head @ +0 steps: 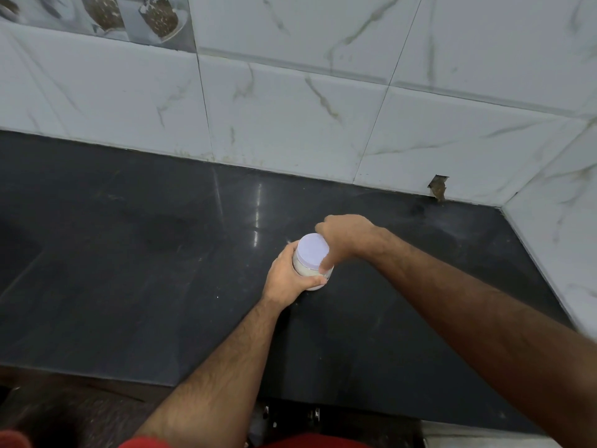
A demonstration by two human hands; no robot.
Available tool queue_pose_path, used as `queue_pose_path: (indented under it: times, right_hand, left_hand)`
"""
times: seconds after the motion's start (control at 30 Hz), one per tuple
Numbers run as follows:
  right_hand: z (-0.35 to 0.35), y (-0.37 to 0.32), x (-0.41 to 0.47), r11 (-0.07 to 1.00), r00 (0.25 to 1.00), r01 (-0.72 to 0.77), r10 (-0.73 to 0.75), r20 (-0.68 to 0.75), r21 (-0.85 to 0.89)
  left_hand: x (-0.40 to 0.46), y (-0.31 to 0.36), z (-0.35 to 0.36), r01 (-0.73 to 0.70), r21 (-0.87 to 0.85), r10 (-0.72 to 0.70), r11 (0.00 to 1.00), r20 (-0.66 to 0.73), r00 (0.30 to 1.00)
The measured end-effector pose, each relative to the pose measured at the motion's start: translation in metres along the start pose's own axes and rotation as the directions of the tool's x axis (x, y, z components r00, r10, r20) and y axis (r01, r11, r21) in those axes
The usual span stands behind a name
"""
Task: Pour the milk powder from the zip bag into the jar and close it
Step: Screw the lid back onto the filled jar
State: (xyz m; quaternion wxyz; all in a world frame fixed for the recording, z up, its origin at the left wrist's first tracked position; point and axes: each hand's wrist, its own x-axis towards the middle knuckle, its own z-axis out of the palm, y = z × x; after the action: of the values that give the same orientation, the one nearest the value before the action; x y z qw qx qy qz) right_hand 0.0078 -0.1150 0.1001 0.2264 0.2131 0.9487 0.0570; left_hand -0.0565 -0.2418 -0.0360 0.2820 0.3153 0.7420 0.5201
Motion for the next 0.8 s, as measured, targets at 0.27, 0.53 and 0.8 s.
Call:
queue_pose_path:
  times: [0.27,0.53,0.8]
  right_hand:
    - [0.0070,-0.0082,0.0024,0.998,0.990,-0.068,0.066,-0.125,-0.017]
    - [0.0042,-0.0083,0.0046,0.997,0.997,0.076,-0.076,0.003,-0.009]
    - [-0.0023,-0.0041,0.0016,0.996,0.994,0.074,-0.077,0.073,0.042]
  left_hand:
    - [0.0013,-0.0017,0.0006,-0.002,0.010,0.002,1.000,-0.001,1.000]
    - [0.0007,0.0003,-0.0002,0.002,0.018,-0.002,1.000,0.011,1.000]
    - [-0.0003,0.0016,-0.0008,0.008,0.031,-0.009,0.999,0.010,1.000]
